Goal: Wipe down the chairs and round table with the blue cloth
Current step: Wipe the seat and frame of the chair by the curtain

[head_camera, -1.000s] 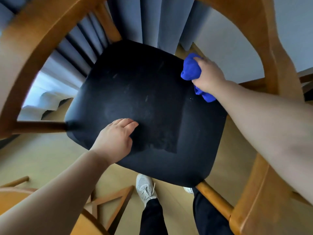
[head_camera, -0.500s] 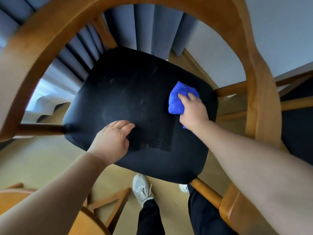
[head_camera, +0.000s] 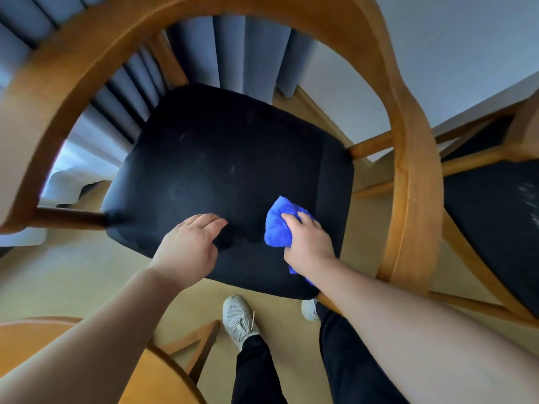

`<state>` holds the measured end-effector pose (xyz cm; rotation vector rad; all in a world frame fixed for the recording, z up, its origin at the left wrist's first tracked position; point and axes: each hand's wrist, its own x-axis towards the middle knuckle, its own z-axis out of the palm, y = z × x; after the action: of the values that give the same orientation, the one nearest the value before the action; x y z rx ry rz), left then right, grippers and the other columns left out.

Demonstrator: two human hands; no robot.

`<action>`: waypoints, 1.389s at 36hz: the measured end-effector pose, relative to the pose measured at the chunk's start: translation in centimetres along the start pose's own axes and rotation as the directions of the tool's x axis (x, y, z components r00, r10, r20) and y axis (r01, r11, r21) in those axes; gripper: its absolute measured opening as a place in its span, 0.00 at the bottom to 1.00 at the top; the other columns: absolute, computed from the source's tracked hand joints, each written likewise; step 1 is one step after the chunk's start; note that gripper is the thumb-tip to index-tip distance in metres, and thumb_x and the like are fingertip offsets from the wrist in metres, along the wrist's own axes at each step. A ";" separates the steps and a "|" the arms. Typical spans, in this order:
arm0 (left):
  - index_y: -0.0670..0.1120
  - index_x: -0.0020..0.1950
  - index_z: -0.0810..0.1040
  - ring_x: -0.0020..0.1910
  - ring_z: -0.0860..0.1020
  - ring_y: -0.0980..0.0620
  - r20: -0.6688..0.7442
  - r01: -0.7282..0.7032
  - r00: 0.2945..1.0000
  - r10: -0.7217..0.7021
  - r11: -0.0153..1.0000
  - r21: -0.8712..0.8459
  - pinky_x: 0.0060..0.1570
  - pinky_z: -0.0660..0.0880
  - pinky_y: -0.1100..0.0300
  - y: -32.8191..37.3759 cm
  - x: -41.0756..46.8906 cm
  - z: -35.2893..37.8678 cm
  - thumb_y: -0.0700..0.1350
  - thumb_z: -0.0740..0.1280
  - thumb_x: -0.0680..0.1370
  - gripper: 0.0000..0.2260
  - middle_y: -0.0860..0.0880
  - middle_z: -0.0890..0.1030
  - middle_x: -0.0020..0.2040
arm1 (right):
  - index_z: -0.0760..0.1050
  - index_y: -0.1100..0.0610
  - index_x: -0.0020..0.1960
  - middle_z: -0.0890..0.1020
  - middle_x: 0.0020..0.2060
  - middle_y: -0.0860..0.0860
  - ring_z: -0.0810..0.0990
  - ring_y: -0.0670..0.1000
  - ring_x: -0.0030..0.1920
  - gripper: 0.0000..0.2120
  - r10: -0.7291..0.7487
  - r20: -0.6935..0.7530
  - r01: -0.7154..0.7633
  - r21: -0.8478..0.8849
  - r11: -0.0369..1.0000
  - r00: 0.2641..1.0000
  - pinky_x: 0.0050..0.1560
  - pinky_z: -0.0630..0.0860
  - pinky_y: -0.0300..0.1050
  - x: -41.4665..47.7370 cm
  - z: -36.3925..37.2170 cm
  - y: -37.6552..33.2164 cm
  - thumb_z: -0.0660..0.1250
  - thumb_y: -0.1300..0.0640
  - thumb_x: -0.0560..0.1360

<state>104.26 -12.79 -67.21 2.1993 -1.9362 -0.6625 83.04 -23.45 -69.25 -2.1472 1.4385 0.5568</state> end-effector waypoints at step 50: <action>0.43 0.60 0.78 0.54 0.78 0.42 -0.024 0.018 1.000 -0.018 1.000 0.005 0.53 0.75 0.50 -2.0 -2.4 -0.6 0.39 0.59 0.68 0.21 0.45 0.80 0.56 | 0.54 0.47 0.78 0.54 0.76 0.53 0.57 0.60 0.72 0.39 0.451 -0.171 -0.406 0.244 0.881 0.876 0.66 0.69 0.55 0.7 3.8 1.4 0.66 0.61 0.71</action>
<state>106.18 -10.26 -66.85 2.2197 -1.9105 -0.6313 81.75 -22.12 -72.93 -1.7743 2.0313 0.3051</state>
